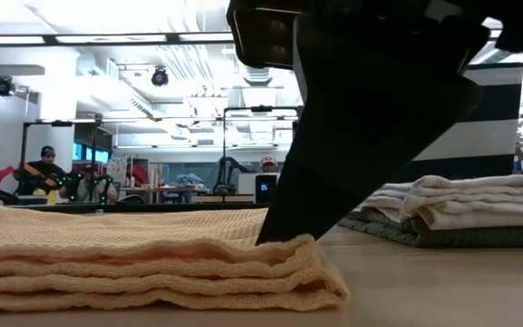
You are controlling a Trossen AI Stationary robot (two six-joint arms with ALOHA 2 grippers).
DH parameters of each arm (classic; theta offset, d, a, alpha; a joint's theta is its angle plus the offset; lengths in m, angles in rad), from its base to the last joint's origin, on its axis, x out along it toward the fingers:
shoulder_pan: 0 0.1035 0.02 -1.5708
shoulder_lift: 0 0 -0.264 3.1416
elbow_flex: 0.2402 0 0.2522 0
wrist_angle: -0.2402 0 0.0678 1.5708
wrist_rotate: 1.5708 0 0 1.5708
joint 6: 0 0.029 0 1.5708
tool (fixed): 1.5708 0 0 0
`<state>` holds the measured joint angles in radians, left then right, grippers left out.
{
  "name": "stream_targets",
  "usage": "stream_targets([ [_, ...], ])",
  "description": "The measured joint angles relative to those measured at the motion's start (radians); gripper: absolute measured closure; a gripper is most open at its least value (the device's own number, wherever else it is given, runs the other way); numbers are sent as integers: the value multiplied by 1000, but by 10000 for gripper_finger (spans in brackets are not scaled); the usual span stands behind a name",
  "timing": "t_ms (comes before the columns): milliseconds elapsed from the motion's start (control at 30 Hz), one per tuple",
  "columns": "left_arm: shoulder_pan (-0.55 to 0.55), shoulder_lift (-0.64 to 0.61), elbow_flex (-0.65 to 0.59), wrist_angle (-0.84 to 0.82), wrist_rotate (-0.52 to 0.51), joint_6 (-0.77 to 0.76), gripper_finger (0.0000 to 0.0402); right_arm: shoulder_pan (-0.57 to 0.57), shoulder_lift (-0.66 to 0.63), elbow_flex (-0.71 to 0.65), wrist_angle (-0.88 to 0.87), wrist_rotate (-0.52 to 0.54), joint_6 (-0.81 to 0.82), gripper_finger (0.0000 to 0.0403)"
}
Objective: Fold kitchen towel into neat rectangle
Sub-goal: Fold the orange towel
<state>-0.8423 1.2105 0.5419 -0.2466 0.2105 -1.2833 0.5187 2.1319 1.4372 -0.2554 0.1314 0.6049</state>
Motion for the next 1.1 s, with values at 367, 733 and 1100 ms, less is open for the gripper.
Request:
stream_targets([
  [367,-7,1,-1,-195,-93,-59,287,-5,-1,8,-4,0,-7,217],
  [733,-150,71,69,-150,-168,46,287,-4,3,32,0,17,-44,217],
  [1100,-241,362,329,-515,-238,196,287,-9,13,30,-1,90,-36,217],
])
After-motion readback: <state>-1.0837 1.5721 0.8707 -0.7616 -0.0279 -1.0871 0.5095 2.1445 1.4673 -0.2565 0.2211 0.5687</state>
